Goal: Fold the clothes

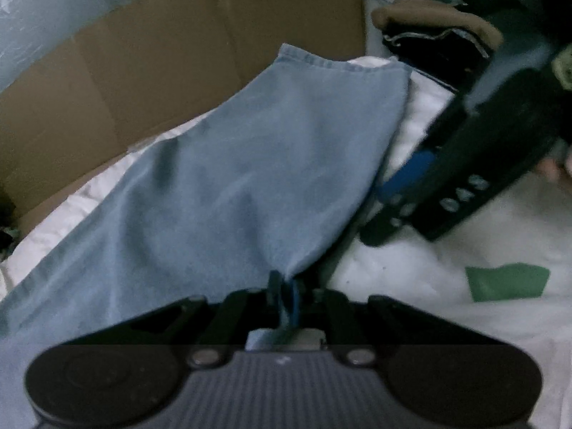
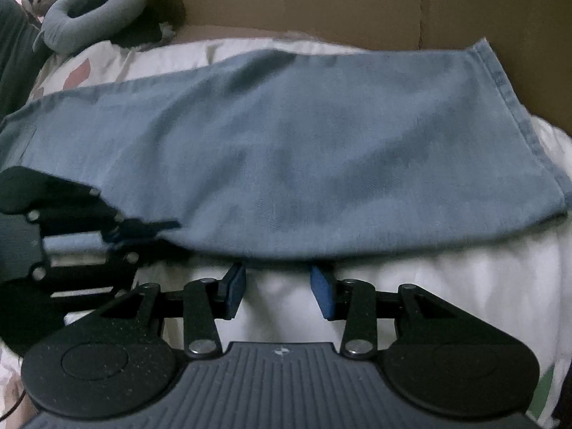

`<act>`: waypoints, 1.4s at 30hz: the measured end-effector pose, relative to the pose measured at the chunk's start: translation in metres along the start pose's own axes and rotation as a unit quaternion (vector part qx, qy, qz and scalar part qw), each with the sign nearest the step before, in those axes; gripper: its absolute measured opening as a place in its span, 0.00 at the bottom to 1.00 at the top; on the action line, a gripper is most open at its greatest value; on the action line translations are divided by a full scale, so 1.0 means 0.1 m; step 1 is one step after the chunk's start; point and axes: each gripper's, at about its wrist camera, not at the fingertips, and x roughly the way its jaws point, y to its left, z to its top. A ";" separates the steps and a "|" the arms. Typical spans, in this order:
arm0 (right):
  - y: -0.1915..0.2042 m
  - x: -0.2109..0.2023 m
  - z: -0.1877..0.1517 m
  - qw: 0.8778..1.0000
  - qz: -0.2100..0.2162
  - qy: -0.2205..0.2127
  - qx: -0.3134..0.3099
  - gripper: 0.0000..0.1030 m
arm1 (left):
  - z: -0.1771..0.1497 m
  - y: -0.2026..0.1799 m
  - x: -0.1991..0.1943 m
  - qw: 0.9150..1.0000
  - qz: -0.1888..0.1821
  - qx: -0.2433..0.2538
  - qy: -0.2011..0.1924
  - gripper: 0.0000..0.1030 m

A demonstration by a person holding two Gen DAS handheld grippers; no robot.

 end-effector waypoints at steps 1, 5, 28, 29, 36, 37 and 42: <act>-0.01 -0.02 -0.03 1.000 0.003 0.001 0.004 0.46 | 0.01 0.00 -0.02 1.000 0.001 -0.001 0.002 0.10; -0.03 -0.13 -0.13 1.000 0.014 0.001 0.015 0.46 | 0.01 -0.01 -0.15 1.000 0.013 -0.002 0.004 0.42; 0.52 -0.22 -0.06 0.996 0.083 -0.006 -0.021 0.46 | -0.80 0.42 -0.74 0.981 0.145 -0.119 0.055 0.68; 0.58 -0.20 -0.06 0.996 0.087 -0.004 -0.026 0.46 | -0.80 0.45 -0.75 0.980 0.148 -0.124 0.052 0.68; 0.95 -0.01 0.05 0.992 0.110 0.004 -0.059 0.46 | -0.76 0.64 -0.91 0.976 0.163 -0.144 0.008 0.68; 0.99 0.01 0.08 0.992 0.112 0.004 -0.061 0.46 | -0.75 0.66 -0.91 0.976 0.163 -0.147 0.005 0.68; 1.10 0.12 0.22 0.993 0.104 -0.012 -0.052 0.46 | -0.73 0.72 -0.91 0.975 0.164 -0.152 0.000 0.68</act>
